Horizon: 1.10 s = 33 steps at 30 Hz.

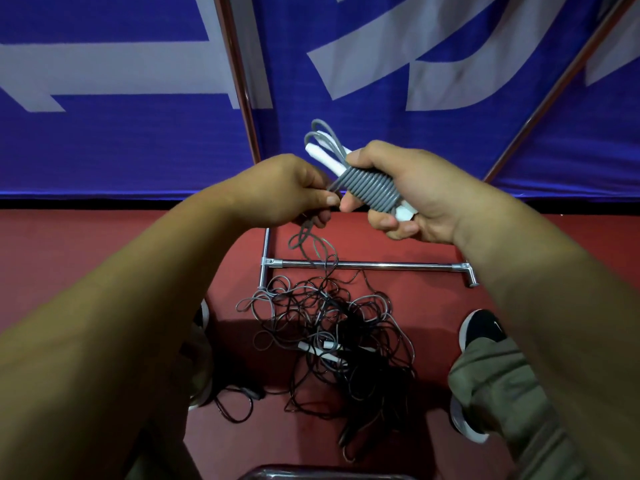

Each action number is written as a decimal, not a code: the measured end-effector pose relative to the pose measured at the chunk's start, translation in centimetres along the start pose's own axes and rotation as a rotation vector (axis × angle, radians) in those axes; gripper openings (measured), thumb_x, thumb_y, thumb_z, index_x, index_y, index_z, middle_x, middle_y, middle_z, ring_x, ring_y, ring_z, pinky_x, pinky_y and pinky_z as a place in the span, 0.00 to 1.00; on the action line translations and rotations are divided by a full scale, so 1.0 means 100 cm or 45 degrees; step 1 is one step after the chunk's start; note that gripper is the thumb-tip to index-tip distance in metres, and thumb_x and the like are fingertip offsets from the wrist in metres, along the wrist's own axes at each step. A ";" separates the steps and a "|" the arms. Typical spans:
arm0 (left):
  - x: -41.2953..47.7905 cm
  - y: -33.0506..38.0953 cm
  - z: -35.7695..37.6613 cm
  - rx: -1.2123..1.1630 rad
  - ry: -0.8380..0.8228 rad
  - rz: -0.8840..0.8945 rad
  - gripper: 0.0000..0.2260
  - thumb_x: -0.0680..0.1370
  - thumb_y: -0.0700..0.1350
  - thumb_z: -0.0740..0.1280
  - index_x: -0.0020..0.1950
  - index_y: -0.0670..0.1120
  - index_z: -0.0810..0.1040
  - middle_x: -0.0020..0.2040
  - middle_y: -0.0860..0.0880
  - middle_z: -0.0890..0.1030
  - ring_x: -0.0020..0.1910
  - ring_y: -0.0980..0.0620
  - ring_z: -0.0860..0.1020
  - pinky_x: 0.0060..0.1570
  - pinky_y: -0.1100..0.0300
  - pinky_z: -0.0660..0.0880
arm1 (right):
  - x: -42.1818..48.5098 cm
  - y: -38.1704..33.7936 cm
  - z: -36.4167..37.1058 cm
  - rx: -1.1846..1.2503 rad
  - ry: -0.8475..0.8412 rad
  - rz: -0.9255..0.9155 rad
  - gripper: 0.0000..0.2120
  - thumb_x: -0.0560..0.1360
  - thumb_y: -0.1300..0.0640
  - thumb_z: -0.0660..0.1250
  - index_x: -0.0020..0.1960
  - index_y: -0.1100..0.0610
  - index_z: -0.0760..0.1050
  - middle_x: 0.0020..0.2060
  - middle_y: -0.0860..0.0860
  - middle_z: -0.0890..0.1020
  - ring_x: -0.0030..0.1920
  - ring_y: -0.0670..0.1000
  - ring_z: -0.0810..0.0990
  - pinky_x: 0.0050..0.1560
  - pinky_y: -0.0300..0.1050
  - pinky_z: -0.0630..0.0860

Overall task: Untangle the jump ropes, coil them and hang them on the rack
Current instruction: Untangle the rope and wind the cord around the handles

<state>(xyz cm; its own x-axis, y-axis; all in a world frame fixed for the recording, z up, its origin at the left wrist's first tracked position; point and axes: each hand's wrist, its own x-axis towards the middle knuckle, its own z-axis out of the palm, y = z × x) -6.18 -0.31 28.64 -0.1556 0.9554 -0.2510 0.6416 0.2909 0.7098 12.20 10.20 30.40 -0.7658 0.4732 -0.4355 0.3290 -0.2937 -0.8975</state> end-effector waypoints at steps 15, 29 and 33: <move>-0.008 0.000 -0.021 -0.213 -0.028 0.315 0.05 0.79 0.37 0.74 0.53 0.42 0.86 0.48 0.45 0.88 0.46 0.49 0.86 0.50 0.55 0.83 | -0.009 0.003 0.002 -0.135 -0.647 0.407 0.17 0.76 0.43 0.67 0.55 0.54 0.85 0.40 0.58 0.83 0.20 0.46 0.67 0.19 0.32 0.61; -0.006 0.008 -0.011 0.435 0.002 0.176 0.15 0.73 0.39 0.80 0.56 0.55 0.87 0.47 0.58 0.86 0.47 0.67 0.82 0.44 0.77 0.73 | 0.014 0.025 -0.012 -0.730 0.021 0.330 0.15 0.83 0.43 0.69 0.57 0.55 0.78 0.49 0.52 0.89 0.25 0.48 0.75 0.25 0.36 0.67; -0.001 0.006 0.001 0.467 0.062 0.020 0.19 0.69 0.47 0.84 0.55 0.52 0.80 0.42 0.56 0.86 0.42 0.63 0.82 0.37 0.70 0.73 | 0.019 0.028 -0.008 -0.636 0.122 0.197 0.18 0.84 0.41 0.66 0.59 0.56 0.77 0.51 0.51 0.88 0.32 0.50 0.80 0.30 0.40 0.72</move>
<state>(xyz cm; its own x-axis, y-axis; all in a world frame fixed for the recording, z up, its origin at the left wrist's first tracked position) -5.69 -0.23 29.02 -0.1733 0.9635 -0.2039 0.8695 0.2469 0.4278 12.11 10.97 26.97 -0.6412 0.5366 -0.5485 0.6751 0.0546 -0.7357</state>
